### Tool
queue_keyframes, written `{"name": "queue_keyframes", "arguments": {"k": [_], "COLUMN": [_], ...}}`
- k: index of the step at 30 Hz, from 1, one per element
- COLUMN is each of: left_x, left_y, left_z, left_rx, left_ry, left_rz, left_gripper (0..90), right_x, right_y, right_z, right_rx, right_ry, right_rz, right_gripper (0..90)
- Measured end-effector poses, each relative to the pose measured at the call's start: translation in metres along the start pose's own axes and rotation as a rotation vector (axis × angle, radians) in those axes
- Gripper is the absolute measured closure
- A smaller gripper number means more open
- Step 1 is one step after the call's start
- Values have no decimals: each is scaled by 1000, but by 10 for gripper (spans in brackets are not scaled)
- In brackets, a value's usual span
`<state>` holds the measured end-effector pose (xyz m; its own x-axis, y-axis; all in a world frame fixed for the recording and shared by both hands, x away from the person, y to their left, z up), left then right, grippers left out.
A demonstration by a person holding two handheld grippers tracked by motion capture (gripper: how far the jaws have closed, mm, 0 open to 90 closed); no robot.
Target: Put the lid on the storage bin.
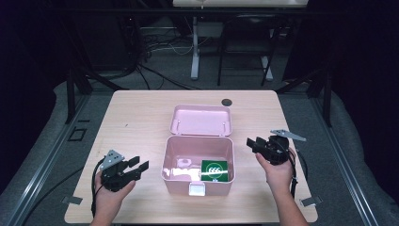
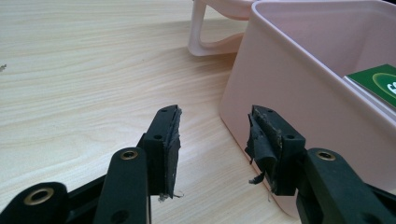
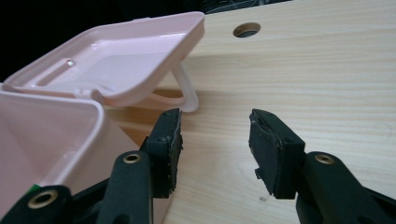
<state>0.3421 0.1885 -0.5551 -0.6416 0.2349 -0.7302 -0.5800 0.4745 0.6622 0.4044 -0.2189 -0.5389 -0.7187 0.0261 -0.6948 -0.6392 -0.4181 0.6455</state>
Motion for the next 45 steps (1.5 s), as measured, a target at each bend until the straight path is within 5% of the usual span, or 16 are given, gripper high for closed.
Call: {"name": "queue_keyframes", "arguments": {"k": [9,15,20,30,45], "left_x": [2,3,4,4,2], "left_y": [-1,-1,-2,-3,-2], "left_z": [0,0,-2,-4,-7], "left_rx": [4,6,13,21,28], "left_ry": [-3,0,-7,-10,-19], "left_rz": [7,7,18,15,2], "left_gripper": [531,531,532,533,533], "right_x": [-33,-58,-76,-103,-105], "right_y": [3,-2,-8,-33,-74], "right_z": [30,49,58,54,39], "right_rx": [13,-31,-14,61,159], "right_ry": [118,115,126,95,32], "right_rz": [100,150,190,268,409], "right_gripper": [515,515,519,574,665]}}
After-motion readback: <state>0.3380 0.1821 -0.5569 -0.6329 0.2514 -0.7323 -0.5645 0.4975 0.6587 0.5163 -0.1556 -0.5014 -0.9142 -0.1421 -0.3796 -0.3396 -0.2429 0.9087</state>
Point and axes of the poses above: each handheld gripper's, and its own axes: y roughly backward along the jaws, x roughly out of its underside, z roughly to its left, the point moved 8 cm from there along -y, roughly forward along the jaws, and after that the axes turned 12 degrees about z, right-handed, at the moved point
